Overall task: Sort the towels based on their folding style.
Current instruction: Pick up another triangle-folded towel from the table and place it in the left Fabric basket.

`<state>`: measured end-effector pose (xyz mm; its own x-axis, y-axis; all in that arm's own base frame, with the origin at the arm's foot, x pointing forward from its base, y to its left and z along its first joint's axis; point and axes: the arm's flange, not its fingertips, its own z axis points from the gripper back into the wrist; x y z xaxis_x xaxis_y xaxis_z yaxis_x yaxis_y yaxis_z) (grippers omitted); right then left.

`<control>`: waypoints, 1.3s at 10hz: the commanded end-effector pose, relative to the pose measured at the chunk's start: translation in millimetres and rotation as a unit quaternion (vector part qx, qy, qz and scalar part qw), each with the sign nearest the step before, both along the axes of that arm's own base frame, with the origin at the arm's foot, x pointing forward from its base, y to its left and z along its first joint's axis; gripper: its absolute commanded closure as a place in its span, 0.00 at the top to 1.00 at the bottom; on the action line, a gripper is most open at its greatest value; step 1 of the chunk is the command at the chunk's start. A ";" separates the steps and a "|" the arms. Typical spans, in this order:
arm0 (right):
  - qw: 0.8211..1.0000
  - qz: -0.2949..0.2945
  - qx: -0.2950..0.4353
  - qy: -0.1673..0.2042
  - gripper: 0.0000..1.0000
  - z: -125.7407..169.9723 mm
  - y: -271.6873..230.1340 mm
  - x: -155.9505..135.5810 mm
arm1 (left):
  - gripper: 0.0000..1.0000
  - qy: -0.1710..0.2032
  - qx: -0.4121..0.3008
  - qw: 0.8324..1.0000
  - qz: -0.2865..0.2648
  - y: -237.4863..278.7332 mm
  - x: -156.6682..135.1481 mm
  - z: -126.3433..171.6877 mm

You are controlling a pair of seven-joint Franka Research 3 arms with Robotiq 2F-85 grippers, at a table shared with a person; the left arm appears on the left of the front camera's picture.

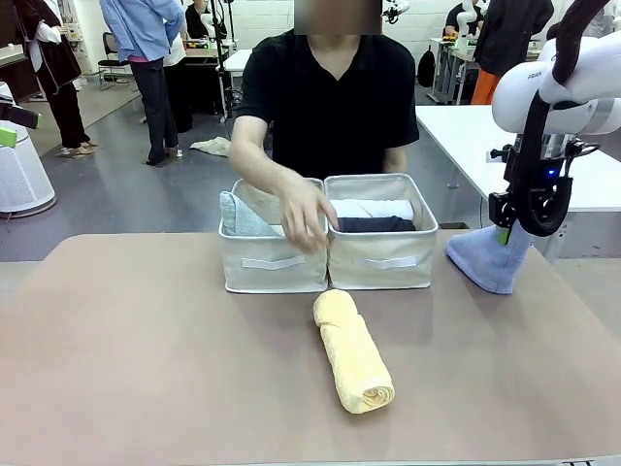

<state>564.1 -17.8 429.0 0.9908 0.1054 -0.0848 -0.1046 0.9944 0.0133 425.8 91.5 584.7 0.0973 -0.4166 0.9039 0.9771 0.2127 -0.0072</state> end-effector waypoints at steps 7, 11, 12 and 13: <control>0.999 0.029 -0.009 -0.028 0.00 29.1 -5.3 -17.3 | 1.00 -0.002 -0.006 1.000 -0.002 0.5 -1.2 0.9; 0.997 0.048 0.006 -0.054 0.15 115.7 -9.9 -82.1 | 1.00 -0.002 -0.006 1.000 -0.002 0.5 -1.2 0.9; 0.996 0.060 0.005 -0.070 0.15 140.6 -5.5 -101.7 | 1.00 -0.002 -0.006 1.000 -0.002 0.5 -1.2 0.9; 0.994 0.067 -0.003 -0.089 0.15 160.3 2.0 -119.2 | 1.00 -0.002 -0.006 1.000 -0.002 0.5 -1.2 0.9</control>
<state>462.2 -20.2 584.5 0.9765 0.2072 0.0591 -0.2071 0.9783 -0.0063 425.9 91.3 584.7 0.0973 -0.4168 0.9038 0.9772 0.2124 -0.0072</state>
